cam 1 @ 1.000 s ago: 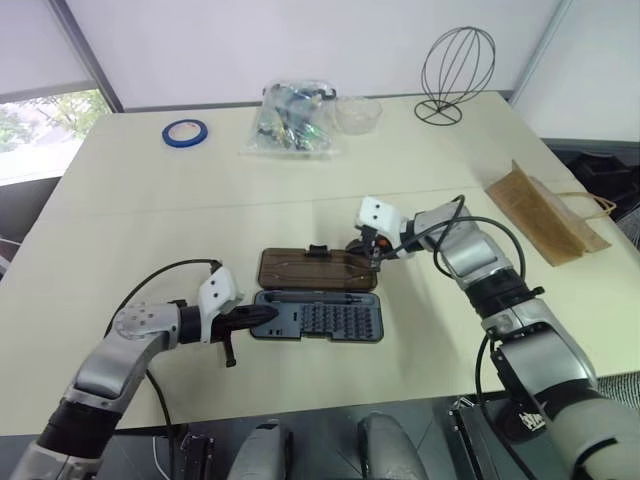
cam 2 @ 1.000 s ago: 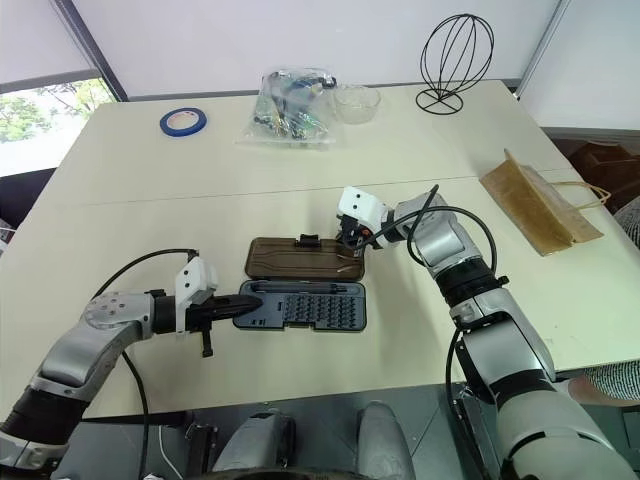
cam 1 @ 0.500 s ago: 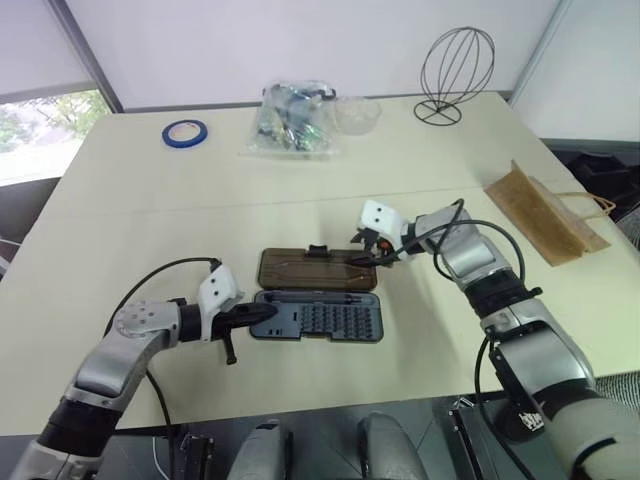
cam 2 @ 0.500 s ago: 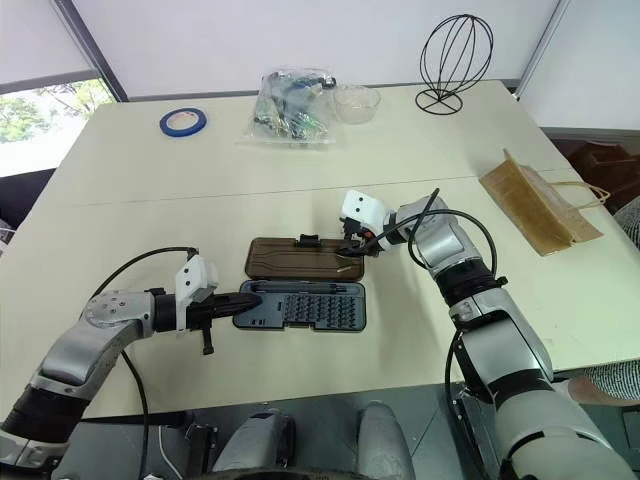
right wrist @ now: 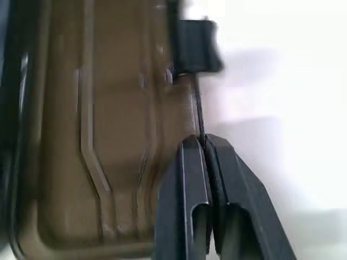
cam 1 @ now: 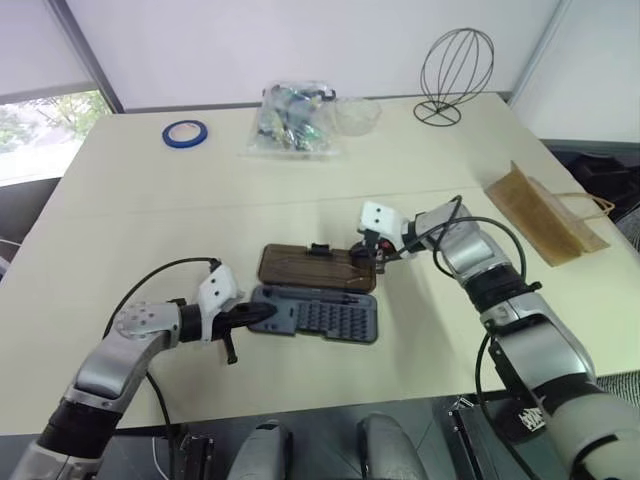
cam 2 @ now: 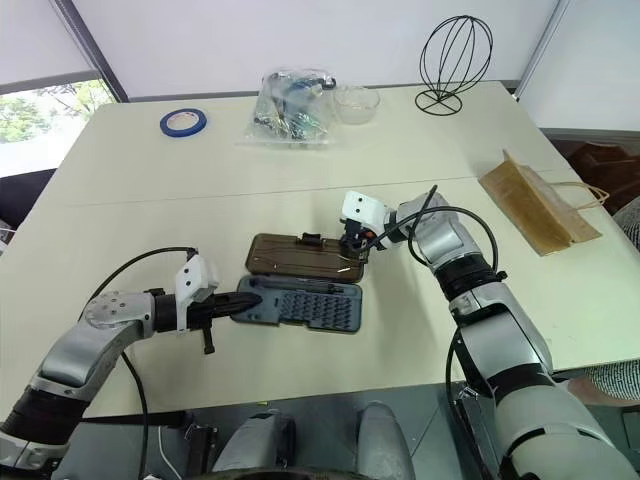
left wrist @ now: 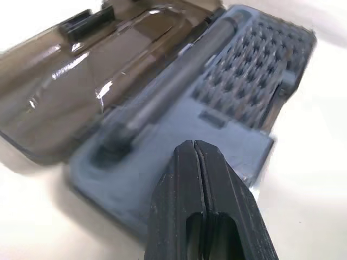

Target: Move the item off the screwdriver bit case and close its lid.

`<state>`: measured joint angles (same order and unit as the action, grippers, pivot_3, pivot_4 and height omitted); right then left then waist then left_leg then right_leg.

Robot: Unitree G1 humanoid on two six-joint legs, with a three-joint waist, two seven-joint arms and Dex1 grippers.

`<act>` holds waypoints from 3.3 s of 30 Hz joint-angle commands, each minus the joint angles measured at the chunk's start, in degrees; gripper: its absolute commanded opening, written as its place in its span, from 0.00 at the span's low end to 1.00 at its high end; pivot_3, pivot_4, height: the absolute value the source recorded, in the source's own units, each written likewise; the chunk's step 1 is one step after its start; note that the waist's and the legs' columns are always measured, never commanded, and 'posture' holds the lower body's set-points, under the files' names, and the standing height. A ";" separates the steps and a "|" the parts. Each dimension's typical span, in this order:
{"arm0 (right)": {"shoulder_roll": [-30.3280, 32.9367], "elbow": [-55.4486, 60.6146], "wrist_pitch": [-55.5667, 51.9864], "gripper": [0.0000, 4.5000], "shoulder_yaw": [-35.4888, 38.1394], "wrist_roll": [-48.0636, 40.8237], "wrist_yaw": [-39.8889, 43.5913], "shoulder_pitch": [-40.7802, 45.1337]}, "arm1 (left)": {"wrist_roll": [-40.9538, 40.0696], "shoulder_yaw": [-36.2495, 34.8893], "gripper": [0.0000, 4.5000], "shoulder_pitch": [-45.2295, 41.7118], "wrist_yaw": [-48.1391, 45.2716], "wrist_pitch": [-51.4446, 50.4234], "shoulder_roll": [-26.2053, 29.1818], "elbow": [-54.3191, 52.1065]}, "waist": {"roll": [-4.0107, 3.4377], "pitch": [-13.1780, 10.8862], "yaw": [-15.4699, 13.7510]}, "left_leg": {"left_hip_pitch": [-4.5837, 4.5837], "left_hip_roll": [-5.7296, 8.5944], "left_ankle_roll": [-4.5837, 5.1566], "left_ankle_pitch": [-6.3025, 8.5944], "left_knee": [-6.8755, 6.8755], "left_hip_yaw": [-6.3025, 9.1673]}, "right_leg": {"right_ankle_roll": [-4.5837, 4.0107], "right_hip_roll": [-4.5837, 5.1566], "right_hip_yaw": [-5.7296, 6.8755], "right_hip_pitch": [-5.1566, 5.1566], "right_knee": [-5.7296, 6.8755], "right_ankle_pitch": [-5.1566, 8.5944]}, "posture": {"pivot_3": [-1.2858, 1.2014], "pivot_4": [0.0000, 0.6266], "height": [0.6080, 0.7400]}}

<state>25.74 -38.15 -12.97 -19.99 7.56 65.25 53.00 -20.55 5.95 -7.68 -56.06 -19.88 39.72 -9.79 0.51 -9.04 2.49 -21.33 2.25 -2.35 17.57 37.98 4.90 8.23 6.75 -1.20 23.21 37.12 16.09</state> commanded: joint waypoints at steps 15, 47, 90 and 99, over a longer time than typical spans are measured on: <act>4.97 10.38 18.80 0.01 -2.15 9.00 -8.64 -3.96 | 0.80 -0.44 0.00 -0.11 1.48 -1.70 -0.39 0.07 | -0.04 -0.03 -0.04 | -0.06 0.01 0.00 0.00 0.00 -0.01 | 0.00 0.01 -0.01 0.07 -0.01 0.00 | 0.52 0.24 1.00; 12.57 39.55 31.54 0.01 0.85 21.13 -26.87 -19.14 | -12.53 -8.46 0.00 -6.49 0.18 -7.79 -4.93 -1.33 | 0.03 -0.16 -0.28 | -0.14 0.02 0.03 0.01 -0.02 -0.05 | 0.00 0.01 -0.03 0.11 -0.10 0.01 | 0.52 0.24 1.00; 11.96 41.23 33.23 0.01 0.53 23.43 -26.90 -18.94 | -1.64 -6.75 0.00 -24.98 -3.83 0.06 -10.73 34.09 | 0.06 -0.18 -0.13 | -0.18 0.06 -0.24 -0.14 -0.02 -0.06 | 0.01 0.01 0.00 0.13 -0.13 0.01 | 0.52 0.24 1.00; 12.26 41.20 31.35 0.20 1.48 22.19 -24.82 -18.66 | -0.70 -7.26 0.00 -24.84 -3.90 0.45 -11.00 33.65 | 0.07 -0.19 -0.13 | -0.19 0.06 -0.24 -0.14 -0.02 -0.05 | 0.01 0.00 0.00 0.13 -0.12 0.01 | 0.52 0.24 1.00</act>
<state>37.75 0.90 18.92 -19.54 30.79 39.81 33.24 -21.63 -0.80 -31.68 -59.66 -20.74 28.59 25.12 0.58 -9.23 2.36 -21.51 2.31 -2.59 17.43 37.97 4.85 8.24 6.75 -1.20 23.33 37.00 16.10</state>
